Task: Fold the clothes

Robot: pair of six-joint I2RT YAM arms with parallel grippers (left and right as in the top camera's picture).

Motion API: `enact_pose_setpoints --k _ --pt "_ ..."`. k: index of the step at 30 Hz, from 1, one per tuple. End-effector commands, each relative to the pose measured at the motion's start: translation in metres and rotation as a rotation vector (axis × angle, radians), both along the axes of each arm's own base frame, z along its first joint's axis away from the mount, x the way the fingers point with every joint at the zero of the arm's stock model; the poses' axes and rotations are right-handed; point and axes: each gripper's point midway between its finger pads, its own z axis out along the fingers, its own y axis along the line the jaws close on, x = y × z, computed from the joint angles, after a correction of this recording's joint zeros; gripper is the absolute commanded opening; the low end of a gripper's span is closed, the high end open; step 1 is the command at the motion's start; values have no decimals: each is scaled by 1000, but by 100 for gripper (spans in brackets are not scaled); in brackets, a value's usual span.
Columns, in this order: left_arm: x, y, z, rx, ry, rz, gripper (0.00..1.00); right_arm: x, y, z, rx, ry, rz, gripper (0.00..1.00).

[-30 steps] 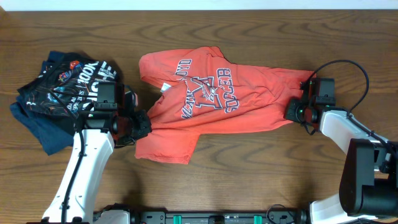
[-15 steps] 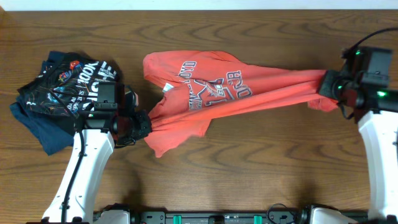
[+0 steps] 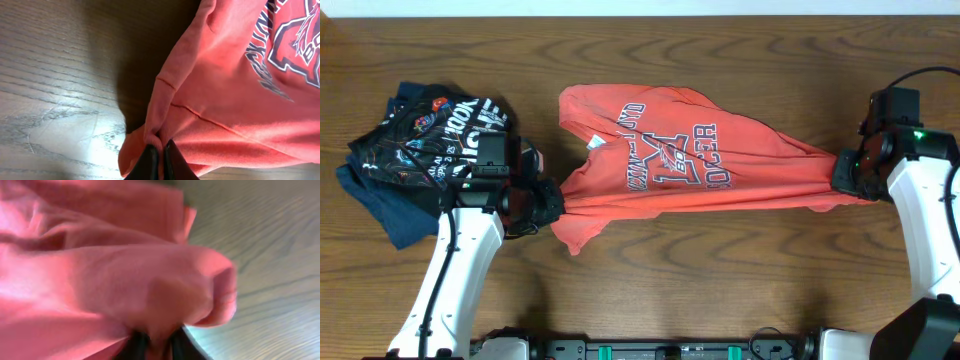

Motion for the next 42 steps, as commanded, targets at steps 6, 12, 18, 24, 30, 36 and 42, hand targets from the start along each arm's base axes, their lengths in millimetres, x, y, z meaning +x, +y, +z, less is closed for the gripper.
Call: enact_pose_setpoints --k 6,12,18,24,30,36,42 --pt "-1 6 -2 30 0 5 6 51 -38 16 -158 -196 -58 33" --pt "-1 6 -2 30 1 5 6 24 -17 -14 -34 -31 -37 47" --pt "-1 6 -2 30 0 5 6 -31 -16 -35 -30 176 -136 50" --pt "-1 6 -2 30 0 5 6 -51 -4 -77 34 215 -133 51" --pt "-1 6 -2 30 1 5 6 -42 7 -111 89 118 -119 41" --pt "-1 6 -2 30 0 5 6 10 36 -79 278 -66 -23 1" --pt "1 6 -1 30 -8 5 6 114 31 -4 260 -509 80 1"
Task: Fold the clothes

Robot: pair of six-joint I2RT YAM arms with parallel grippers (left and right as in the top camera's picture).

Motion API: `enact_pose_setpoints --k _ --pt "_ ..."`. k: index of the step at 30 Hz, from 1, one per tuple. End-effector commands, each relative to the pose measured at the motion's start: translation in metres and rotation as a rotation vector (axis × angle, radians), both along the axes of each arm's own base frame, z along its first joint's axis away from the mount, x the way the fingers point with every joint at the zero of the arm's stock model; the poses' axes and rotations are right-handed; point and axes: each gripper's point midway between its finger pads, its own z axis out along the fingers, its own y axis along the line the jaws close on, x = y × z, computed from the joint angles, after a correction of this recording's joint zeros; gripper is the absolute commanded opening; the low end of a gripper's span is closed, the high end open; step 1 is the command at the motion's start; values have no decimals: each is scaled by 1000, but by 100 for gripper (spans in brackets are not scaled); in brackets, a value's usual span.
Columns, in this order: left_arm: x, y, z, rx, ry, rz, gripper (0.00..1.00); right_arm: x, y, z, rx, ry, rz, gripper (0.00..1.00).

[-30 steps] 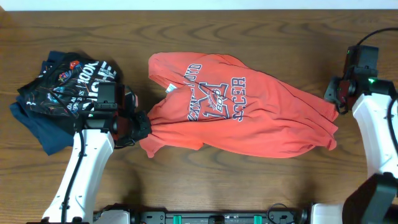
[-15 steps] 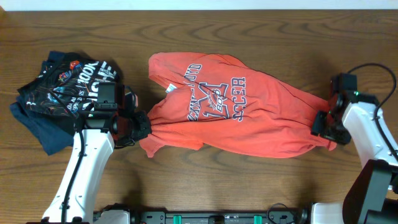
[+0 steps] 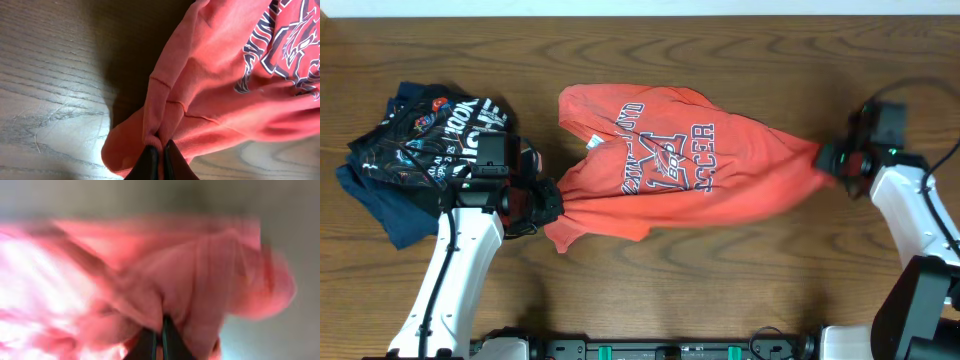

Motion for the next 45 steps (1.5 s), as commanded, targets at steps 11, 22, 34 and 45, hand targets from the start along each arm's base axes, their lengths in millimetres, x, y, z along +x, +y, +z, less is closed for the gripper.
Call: enact_pose_setpoints --k 11,22,34,45 --pt "4 4 0 15 -21 0 6 19 27 -8 54 -9 101 42" --pt "4 4 0 15 -21 1 6 9 13 -30 -11 80 53 43" --pt "4 4 0 15 -21 1 6 35 46 -69 174 42 147 42" --pt "4 3 0 14 -21 0 6 49 47 -61 191 -26 150 43"
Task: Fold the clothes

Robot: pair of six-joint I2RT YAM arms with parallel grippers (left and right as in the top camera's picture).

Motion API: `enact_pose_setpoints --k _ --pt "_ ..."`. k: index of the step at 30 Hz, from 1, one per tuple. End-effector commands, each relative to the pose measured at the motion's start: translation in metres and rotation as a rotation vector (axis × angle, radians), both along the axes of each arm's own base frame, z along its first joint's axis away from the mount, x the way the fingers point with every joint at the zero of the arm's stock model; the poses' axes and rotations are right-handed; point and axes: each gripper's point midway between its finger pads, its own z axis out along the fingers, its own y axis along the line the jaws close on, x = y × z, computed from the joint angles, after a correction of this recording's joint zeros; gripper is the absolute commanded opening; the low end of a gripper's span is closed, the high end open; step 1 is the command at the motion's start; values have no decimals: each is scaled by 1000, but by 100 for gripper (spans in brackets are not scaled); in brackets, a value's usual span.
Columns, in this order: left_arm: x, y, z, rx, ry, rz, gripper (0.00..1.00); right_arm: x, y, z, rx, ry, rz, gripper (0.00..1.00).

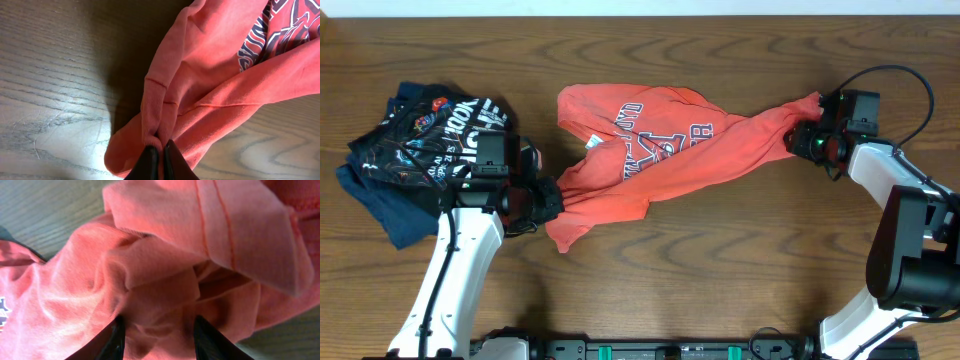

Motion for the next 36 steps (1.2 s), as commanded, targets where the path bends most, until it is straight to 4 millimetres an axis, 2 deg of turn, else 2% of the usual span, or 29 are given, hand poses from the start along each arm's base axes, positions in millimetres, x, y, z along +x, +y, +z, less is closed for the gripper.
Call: enact_pose_setpoints --k 1,4,6,7,9,10,15,17,21,27,29,32,36 --pt "-1 3 -1 15 -2 0 6 3 8 3 38 -18 14 43" --pt "-1 3 -1 15 -2 0 6 7 8 5 48 -31 -4 42" --pt "-1 3 -1 15 -2 0 6 9 7 6 48 -38 -7 36" --pt "-1 3 -1 15 -2 0 6 9 7 6 50 -40 -10 29" --pt "-1 3 -1 15 -2 0 6 10 7 7 53 -41 -16 4" --pt "-1 3 -1 15 -2 0 6 10 7 7 53 -41 -16 1" --pt "-1 3 -1 15 -1 0 6 6 7 8 55 -30 -18 1" --pt "-1 3 -1 15 -1 0 6 0 8 16 56 -16 -18 1" --pt "-1 3 -1 15 -2 0 6 -21 5 54 31 -11 -36 1" --pt "0 3 -1 15 -4 0 6 -49 -23 136 -102 -110 -147 1" --pt "0 3 -1 15 -4 0 6 -57 -26 157 -120 -140 -162 1" --pt "0 3 -1 15 -4 0 6 -71 -27 171 -136 -151 -174 1" --pt "-1 3 -1 15 -2 0 6 -84 -25 170 -135 -115 -173 1"
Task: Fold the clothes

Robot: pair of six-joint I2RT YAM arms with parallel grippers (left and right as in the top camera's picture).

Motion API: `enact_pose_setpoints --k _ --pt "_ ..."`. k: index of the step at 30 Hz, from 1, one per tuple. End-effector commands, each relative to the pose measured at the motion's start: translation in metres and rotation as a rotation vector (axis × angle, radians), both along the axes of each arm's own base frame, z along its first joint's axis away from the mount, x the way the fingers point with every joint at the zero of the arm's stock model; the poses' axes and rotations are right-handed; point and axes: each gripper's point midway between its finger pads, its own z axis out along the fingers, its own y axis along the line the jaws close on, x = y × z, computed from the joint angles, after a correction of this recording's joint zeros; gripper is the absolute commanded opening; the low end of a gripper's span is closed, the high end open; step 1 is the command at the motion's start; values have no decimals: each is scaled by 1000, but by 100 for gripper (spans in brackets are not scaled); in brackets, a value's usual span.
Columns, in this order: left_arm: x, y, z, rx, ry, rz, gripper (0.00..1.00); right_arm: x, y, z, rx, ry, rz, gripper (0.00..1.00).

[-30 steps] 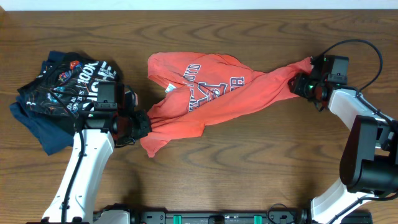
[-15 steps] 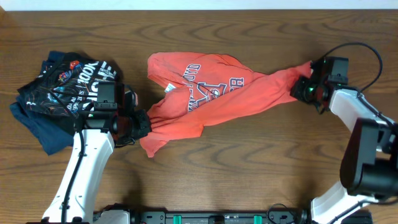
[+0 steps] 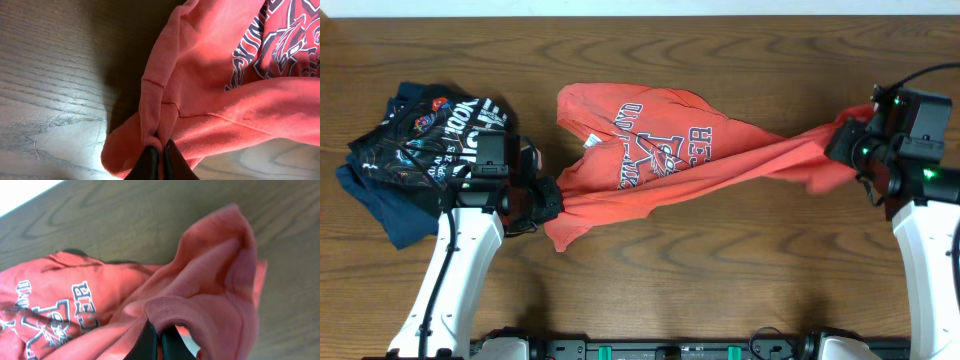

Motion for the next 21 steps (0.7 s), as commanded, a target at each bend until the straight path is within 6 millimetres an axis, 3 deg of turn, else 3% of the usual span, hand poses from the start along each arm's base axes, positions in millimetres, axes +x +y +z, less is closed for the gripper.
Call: enact_pose_setpoints --k 1,8,12,16,18,21 --pt "-1 3 -1 15 0 0 6 -3 -9 0 -20 13 -38 1" --pt "-1 3 -1 15 0 0 6 -36 -6 -23 -8 181 -43 1" --pt "0 3 -1 15 -4 0 6 -42 -50 -22 -171 202 -226 1" --pt "0 3 -1 15 -3 0 6 -50 -79 -18 -245 206 -367 1" --pt "-1 3 -1 15 -3 0 6 -52 -76 -17 -218 205 -363 1" --pt "1 3 -1 15 -8 0 6 -45 -50 -22 -150 207 -185 1"
